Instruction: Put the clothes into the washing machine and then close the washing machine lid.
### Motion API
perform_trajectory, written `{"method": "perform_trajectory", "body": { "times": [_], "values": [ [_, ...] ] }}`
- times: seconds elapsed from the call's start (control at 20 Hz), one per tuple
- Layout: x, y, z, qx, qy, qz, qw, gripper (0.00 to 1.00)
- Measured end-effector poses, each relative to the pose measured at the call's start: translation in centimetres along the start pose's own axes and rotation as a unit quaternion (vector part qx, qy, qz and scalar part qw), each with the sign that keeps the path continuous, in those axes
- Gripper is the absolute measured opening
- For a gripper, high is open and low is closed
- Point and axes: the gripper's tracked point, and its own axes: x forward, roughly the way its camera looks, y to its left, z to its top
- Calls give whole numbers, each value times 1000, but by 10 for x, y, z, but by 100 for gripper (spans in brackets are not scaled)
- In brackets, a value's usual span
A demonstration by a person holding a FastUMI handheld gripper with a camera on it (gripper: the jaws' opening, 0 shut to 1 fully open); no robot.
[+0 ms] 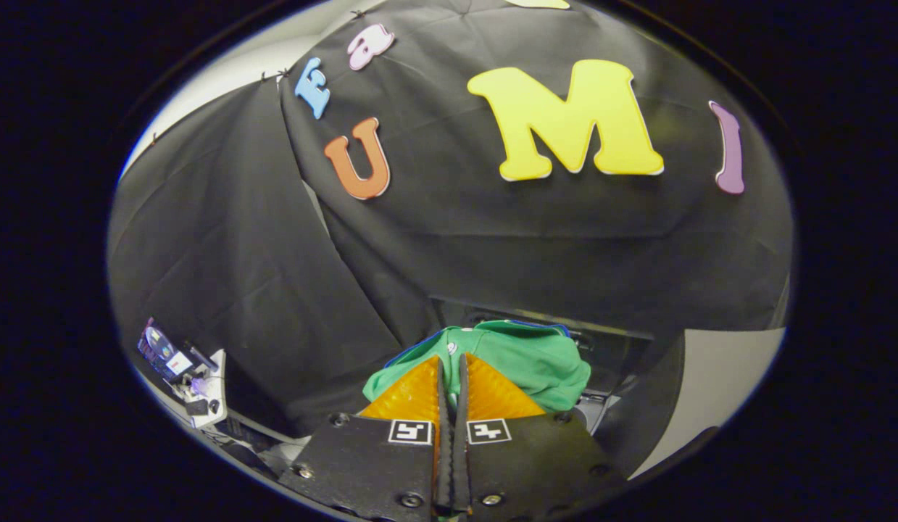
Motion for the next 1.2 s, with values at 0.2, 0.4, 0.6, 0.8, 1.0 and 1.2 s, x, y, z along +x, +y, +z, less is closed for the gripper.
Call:
{"method": "perform_trajectory", "body": {
  "times": [0.2,0.4,0.6,0.8,1.0,1.2],
  "values": [
    [31,-7,-29,4,25,-23,999,5],
    [57,-13,-55,15,36,-43,998,5],
    [82,-24,-79,42,57,-66,995,5],
    [106,-37,-101,71,69,-93,991,5],
    [128,-48,-120,100,82,-116,985,5],
    [146,-64,-141,122,98,-143,977,5]
  ]
}}
